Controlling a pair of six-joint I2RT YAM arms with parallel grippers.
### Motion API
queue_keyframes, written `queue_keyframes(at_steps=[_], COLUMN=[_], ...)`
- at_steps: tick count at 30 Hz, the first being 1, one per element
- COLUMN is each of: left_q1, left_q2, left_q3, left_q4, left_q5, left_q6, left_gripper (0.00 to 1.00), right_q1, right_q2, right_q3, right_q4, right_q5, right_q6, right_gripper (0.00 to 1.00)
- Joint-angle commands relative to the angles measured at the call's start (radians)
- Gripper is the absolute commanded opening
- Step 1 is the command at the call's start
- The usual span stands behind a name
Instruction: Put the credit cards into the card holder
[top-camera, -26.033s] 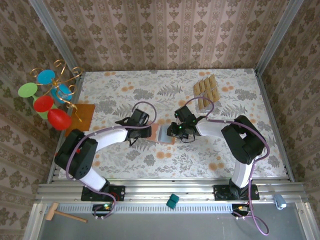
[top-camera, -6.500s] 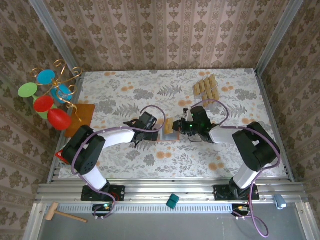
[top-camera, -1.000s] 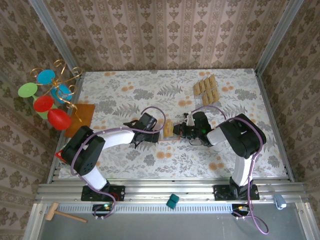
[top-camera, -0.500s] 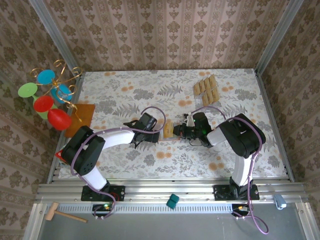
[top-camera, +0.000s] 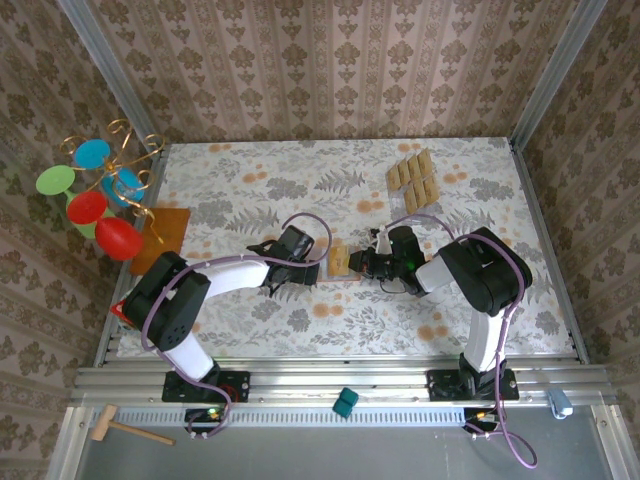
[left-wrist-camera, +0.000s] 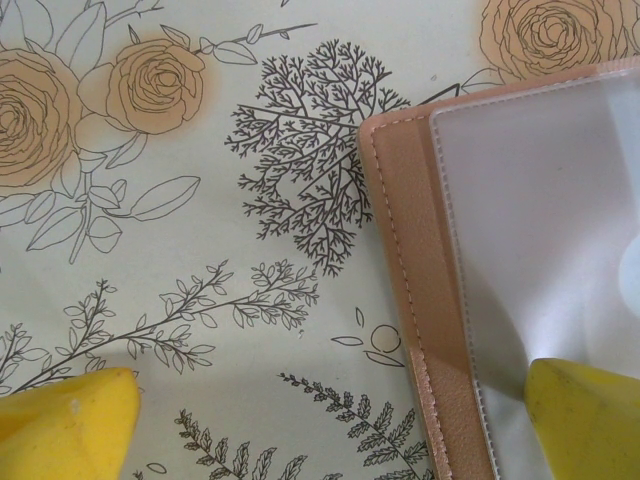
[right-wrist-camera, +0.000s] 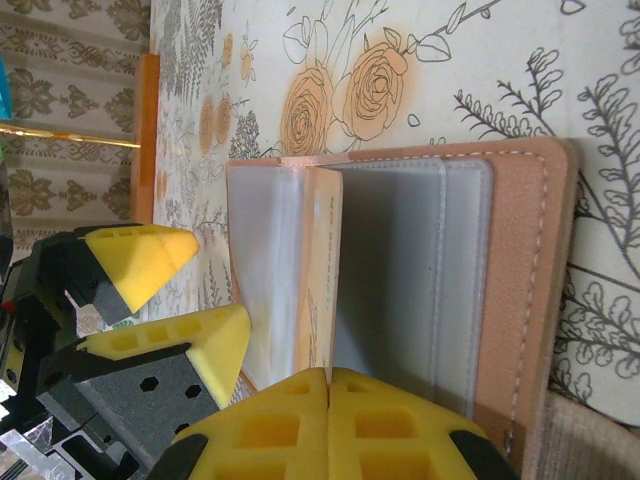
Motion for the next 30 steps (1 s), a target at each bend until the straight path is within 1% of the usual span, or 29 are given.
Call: queue_keyframes(at_steps=[1,4,16,23,30], left_q1=[0.005,0.005,0.005,0.004,0.005], left_q2=[0.008,0.008,0.009,0.008,0.008], left_q3=[-0.028,-0.029,-0.031,-0.030,-0.028], left_q4=[-0.023,-0.023,-0.018,-0.017,-0.018], left_q5=[-0.021,-0.022,-0.019,-0.017,-0.018], left_q6=[0.007,0.007,0.007,0.005,0.007], left_gripper=[1.00,1.00,1.00,1.00,1.00], right_q1=[-0.010,-0.008,0.018,0.034,0.040], right_q2=[0.006,-0.003,-0.071,-0.059,-0.038], right_q3=[-0.005,0.000,0.043,0.065,0.068], right_q4=[-0.033,-0.053,-0.224,-0.242,-0.214], right_q5=[0.037,0.045,0.128,0.109,0.088], right_q6=[-0.009,-0.022,-0.132,-0.143,-0.114], right_gripper=[0.00,0.00,0.00,0.00,0.00])
